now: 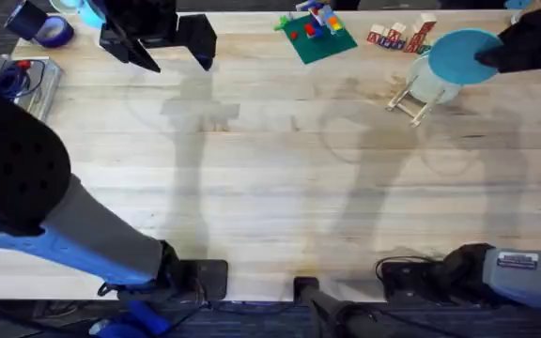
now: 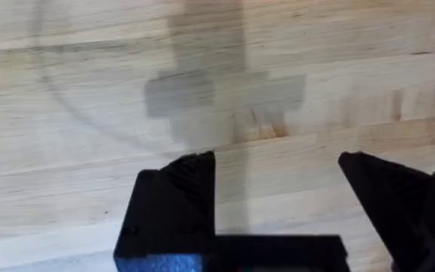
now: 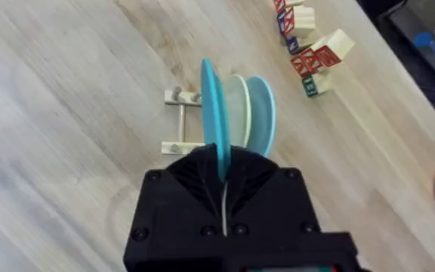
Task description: Pick up the plates from the table one by one and place each into a slot on the dish rack.
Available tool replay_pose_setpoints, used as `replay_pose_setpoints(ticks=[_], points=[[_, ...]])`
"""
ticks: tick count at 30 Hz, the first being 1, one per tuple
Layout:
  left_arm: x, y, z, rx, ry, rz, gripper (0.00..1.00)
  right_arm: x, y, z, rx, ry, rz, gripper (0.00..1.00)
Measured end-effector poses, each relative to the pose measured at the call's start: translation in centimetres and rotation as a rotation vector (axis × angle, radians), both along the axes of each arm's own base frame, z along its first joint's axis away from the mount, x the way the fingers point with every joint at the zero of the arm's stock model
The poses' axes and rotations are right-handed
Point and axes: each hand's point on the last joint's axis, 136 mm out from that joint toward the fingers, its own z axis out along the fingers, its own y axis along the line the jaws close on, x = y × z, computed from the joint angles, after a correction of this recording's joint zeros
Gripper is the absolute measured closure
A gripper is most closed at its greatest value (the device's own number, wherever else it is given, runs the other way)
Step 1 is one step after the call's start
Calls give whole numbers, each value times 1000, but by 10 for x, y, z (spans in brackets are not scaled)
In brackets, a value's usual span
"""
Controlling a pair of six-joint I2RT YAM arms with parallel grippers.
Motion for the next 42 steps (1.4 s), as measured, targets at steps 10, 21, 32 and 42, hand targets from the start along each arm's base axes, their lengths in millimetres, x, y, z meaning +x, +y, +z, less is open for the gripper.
replay_pose_setpoints(ticks=[10, 21, 32, 42], points=[[0, 0, 0, 0, 0, 0, 5, 6, 3, -18, 36, 57, -7, 971], [0, 0, 0, 0, 0, 0, 5, 15, 4, -31, 42, 76, 2, 971], [0, 0, 0, 0, 0, 0, 5, 20, 1, -31, 34, 59, 2, 970], [0, 0, 0, 0, 1, 0, 5, 21, 1, -38, 41, 75, 2, 970]])
